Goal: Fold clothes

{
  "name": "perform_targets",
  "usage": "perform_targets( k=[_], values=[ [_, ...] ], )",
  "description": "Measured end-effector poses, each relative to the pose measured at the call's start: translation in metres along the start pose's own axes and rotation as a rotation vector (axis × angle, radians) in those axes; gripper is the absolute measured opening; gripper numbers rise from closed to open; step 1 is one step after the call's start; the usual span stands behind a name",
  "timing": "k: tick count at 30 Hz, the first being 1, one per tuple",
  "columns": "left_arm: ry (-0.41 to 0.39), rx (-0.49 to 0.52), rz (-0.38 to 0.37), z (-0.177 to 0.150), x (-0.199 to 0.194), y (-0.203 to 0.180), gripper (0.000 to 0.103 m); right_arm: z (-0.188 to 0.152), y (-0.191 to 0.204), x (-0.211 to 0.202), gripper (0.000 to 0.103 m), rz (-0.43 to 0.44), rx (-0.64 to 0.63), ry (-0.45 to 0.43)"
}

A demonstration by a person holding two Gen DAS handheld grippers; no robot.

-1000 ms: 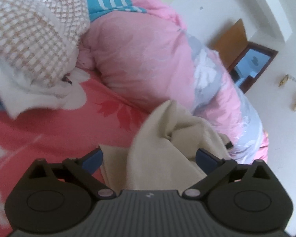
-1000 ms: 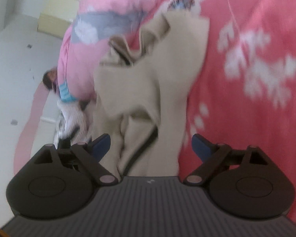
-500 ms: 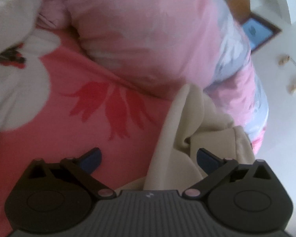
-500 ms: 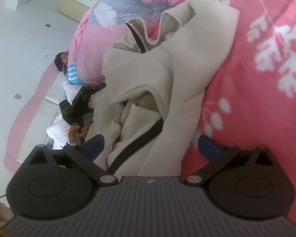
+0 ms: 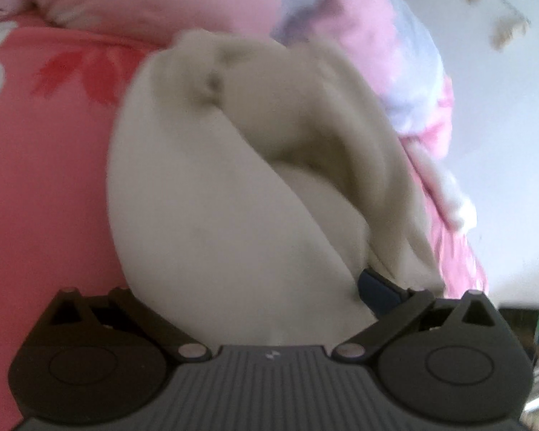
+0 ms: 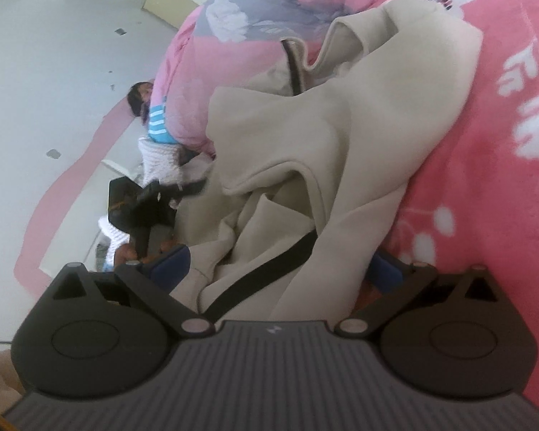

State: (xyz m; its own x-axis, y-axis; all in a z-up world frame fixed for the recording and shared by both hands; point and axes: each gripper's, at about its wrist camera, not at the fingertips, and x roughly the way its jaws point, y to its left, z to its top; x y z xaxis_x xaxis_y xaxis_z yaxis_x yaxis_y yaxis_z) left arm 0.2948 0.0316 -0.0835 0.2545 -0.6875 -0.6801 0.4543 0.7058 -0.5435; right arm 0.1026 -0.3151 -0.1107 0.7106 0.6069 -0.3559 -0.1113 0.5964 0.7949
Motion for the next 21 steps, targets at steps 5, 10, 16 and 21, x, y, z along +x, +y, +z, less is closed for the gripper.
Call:
perform_targets(
  k=[5, 10, 16, 21],
  values=[
    [0.038, 0.045, 0.028, -0.033, 0.004, -0.052, 0.103, 0.012, -0.004, 0.012, 0.103, 0.070, 0.032, 0.054],
    [0.047, 0.036, 0.026, -0.063, 0.005, -0.090, 0.103, 0.025, -0.004, 0.029, 0.101, 0.091, 0.009, 0.113],
    [0.082, -0.032, -0.109, -0.102, 0.005, -0.132, 0.103, 0.031, -0.024, 0.016, 0.090, 0.177, 0.102, 0.083],
    [0.075, -0.046, -0.149, -0.118, 0.004, -0.149, 0.103, 0.037, -0.053, -0.001, 0.087, 0.275, 0.273, 0.037]
  ],
)
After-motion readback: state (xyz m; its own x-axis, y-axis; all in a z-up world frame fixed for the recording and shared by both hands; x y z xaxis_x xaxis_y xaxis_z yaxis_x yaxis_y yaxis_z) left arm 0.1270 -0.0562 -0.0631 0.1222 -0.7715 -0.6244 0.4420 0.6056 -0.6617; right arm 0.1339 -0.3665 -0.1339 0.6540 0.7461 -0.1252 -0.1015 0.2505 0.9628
